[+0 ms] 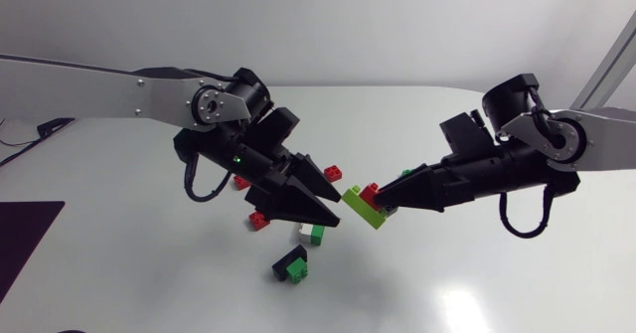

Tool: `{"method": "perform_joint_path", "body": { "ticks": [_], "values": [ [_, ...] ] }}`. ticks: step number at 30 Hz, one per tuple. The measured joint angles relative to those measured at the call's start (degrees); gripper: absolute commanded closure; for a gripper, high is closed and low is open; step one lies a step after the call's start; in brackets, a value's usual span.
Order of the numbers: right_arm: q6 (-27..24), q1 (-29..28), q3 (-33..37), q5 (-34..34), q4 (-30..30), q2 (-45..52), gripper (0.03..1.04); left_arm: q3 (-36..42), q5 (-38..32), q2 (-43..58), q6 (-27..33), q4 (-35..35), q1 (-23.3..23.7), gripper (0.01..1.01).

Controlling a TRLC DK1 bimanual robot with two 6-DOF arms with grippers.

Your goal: Separate the duplo bricks

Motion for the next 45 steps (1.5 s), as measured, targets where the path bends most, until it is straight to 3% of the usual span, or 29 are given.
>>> {"method": "perform_joint_path", "body": {
  "ticks": [22,32,42,45],
  "values": [
    [2.01,1.01,2.23,-3.87,2.29,2.36,0.69,7.50,0.66,7.02,2.93,-3.04,0.04,0.084],
    [3.28,1.92,2.23,-3.87,4.85,3.10,0.69,8.31,1.25,7.32,2.93,-3.91,-0.26,0.357],
    [3.72,2.58,2.23,-4.33,6.14,3.43,0.69,9.60,1.40,7.82,2.91,-4.46,-0.98,0.762],
    [3.04,2.62,2.19,-4.70,6.84,3.41,0.69,9.75,1.68,8.28,2.84,-5.27,-0.96,0.775]
  ]
}}
